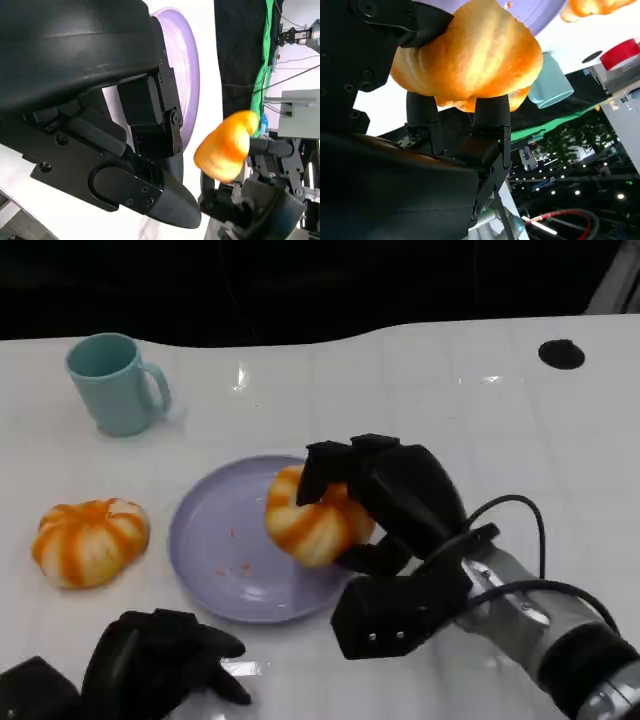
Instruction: Grasp the bread from the table and place it into the plate.
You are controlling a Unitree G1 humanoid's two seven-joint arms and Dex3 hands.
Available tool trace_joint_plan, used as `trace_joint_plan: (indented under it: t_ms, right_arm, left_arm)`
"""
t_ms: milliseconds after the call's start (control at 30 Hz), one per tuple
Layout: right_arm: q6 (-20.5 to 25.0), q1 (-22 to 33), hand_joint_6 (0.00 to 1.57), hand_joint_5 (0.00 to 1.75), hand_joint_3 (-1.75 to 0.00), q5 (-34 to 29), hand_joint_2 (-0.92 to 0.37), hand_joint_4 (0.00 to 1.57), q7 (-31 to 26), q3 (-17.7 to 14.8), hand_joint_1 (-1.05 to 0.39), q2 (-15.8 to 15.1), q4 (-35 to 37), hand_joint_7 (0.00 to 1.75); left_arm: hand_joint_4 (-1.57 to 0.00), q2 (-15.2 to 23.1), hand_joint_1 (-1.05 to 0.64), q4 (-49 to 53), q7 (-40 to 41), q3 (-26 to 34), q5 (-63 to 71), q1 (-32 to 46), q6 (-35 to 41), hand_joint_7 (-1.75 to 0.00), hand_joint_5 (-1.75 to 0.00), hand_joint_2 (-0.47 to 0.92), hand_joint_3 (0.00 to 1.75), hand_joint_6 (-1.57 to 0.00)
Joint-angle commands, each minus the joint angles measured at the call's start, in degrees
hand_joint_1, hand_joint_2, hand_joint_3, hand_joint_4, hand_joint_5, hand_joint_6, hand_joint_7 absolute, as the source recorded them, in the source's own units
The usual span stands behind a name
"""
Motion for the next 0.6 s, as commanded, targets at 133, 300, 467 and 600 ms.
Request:
trace_joint_plan:
  t_ms: [133,300,467,600]
  right_arm:
    - [0.13,-5.12,0.78,1.75,-1.12,0.99,-0.46,0.84,-0.96,0.76,-0.15,2.49,9.04,1.45]
    - [-0.15,-6.53,0.76,1.14,-0.66,2.23,-0.61,0.66,7.06,1.31,-0.23,2.24,10.51,0.53]
    - [2.1,-6.9,0.49,0.45,-0.19,0.86,-0.9,0.23,12.69,3.12,-0.48,1.0,8.65,0.04]
    - [2.28,-5.85,0.36,0.41,-0.17,0.73,-0.92,0.06,13.77,3.47,-0.6,0.15,6.22,0.0]
  left_arm:
    - [-1.53,0.42,-1.05,1.82,0.57,-0.1,1.02,-0.45,-1.97,-0.21,-0.56,0.86,0.0,-1.57]
    - [-1.54,0.22,-1.05,1.97,0.51,-0.07,0.77,-0.62,-1.91,-0.22,-0.57,0.86,0.0,-1.57]
    - [-1.54,0.41,-1.05,2.07,0.71,-0.12,1.17,-0.62,-2.4,-0.22,-0.57,0.86,0.0,-1.57]
    - [-1.54,0.44,-1.05,2.16,0.46,-0.1,1.01,-0.64,-2.53,-0.22,-0.56,0.86,0.0,-1.57]
